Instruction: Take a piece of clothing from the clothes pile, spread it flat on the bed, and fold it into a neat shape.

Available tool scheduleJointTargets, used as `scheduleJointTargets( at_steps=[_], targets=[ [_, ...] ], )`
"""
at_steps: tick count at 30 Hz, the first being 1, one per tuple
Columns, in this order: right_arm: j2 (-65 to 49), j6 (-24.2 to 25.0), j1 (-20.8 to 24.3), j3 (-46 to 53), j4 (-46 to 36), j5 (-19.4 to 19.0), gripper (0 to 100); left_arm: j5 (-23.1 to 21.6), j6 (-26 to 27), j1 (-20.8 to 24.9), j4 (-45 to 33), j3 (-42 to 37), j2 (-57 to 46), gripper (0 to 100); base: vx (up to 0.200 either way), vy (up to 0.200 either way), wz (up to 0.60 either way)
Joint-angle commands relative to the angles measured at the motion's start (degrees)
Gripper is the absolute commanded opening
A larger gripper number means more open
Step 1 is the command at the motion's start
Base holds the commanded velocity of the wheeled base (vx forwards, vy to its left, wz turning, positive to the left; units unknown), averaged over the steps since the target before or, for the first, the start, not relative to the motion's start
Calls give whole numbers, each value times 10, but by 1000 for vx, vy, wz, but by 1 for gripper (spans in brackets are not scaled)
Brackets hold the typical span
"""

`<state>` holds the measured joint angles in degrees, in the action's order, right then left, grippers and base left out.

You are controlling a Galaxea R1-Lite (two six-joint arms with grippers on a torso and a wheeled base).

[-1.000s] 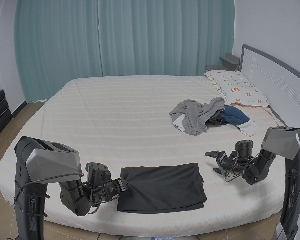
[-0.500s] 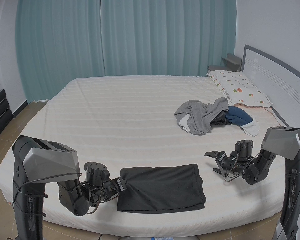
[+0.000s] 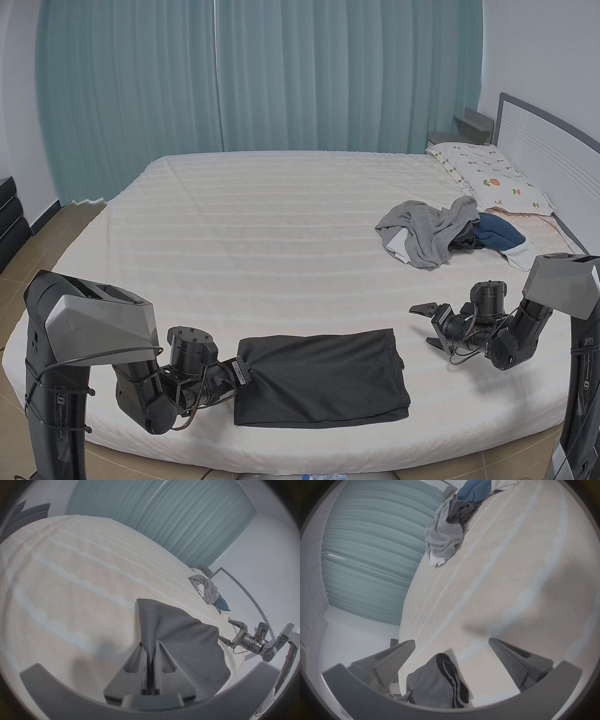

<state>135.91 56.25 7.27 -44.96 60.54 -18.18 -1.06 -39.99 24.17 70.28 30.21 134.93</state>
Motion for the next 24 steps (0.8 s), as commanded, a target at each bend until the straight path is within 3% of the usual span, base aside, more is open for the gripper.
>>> scheduleJointTargets(
  at_steps=[1,24],
  targets=[
    [0,0,0,0,0,0,100,0,0,-1,0,-6,-4,0,0,200,0],
    [-1,0,0,3,1,0,100,0,1,-11,-6,-15,-15,0,0,200,0]
  ],
)
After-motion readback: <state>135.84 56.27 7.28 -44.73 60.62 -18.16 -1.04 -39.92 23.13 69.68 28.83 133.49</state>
